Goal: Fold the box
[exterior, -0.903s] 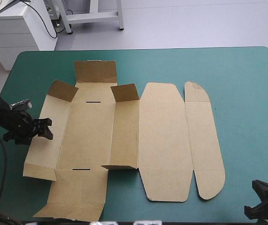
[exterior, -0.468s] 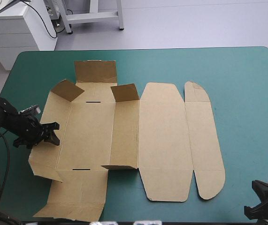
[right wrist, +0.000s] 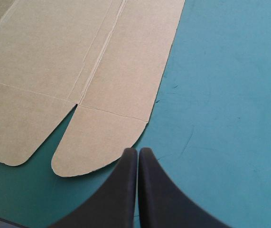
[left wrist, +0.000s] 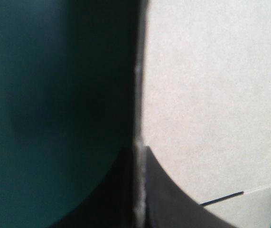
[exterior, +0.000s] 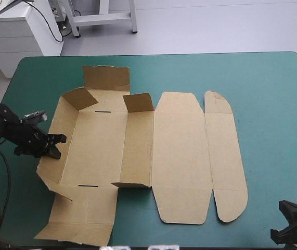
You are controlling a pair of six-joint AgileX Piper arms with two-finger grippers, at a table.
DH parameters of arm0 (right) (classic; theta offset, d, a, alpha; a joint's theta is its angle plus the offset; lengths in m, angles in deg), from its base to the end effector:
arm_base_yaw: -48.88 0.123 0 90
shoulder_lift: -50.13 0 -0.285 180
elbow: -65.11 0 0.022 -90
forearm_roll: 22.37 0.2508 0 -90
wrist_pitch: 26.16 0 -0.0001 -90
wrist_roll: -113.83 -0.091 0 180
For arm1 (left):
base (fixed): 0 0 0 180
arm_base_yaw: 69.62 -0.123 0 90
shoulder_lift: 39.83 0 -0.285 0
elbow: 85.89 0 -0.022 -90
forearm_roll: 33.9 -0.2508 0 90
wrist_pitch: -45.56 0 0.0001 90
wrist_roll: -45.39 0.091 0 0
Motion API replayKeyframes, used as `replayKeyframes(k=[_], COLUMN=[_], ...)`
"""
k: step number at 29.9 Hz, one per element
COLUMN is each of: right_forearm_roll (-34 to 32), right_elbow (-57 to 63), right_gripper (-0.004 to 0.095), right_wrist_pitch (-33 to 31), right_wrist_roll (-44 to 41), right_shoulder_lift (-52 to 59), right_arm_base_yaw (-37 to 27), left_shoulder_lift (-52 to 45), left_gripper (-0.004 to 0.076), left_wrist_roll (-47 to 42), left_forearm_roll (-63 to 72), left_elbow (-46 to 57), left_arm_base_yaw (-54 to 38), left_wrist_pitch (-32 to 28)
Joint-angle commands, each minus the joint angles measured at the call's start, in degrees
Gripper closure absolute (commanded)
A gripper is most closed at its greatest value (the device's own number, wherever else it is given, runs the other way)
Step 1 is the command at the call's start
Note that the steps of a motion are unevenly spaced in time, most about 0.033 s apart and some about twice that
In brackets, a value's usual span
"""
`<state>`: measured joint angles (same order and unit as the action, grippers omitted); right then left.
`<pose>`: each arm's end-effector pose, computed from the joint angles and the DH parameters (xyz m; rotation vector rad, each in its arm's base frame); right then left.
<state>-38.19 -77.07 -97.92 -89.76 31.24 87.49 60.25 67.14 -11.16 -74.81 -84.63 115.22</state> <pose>0.0126 -0.0201 0.3174 -0.2453 2.2032 0.2623 0.2913 0.0439 0.2488 -0.0368 2.9902 -0.5390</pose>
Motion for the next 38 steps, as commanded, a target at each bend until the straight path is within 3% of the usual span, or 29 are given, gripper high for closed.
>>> replayKeyframes(k=[1, 10, 14, 21, 25, 31, 38], right_forearm_roll=[-1.53, -0.52, 0.63, 1.36, 0.32, 0.33, 0.29], right_elbow=[-1.2, -1.2, -1.2, -1.2, -1.2, -1.2, -1.2], right_gripper=[0.091, 0.091, 0.091, 0.091, 0.091, 0.091, 0.091], right_wrist_pitch=[0.46, 0.46, 0.46, 0.46, 1.05, 0.54, 0.43], right_wrist_roll=[0.1, 0.1, 0.1, 0.1, 0.1, 0.1, 0.1], right_shoulder_lift=[-0.93, -0.93, -0.93, -0.93, -0.93, -0.93, -0.93], right_arm_base_yaw=[-0.23, -0.23, -0.23, -0.23, -0.23, -0.23, -0.23], left_shoulder_lift=[-2.47, -0.38, 1.31, 3.98, 4.88, 4.88, 4.88], left_gripper=[0.0731, 0.0731, 0.0731, 0.0731, 0.0731, 0.0731, 0.0731], left_wrist_roll=[0.1, -0.07, 2.21, 8.38, 8.77, 7.78, 3.45], left_forearm_roll=[-1.8, -26.03, -37.33, -46.81, -48.07, -59.48, -70.0], left_elbow=[-7.12, -28.77, -34.03, -34.78, -34.78, -34.13, -32.04], left_arm_base_yaw=[5.93, 30.92, 37.57, 46.19, 50.26, 57.12, 63.06], left_wrist_pitch=[4.72, 4.35, 4.24, 3.46, -1.64, -9.03, -11.14])
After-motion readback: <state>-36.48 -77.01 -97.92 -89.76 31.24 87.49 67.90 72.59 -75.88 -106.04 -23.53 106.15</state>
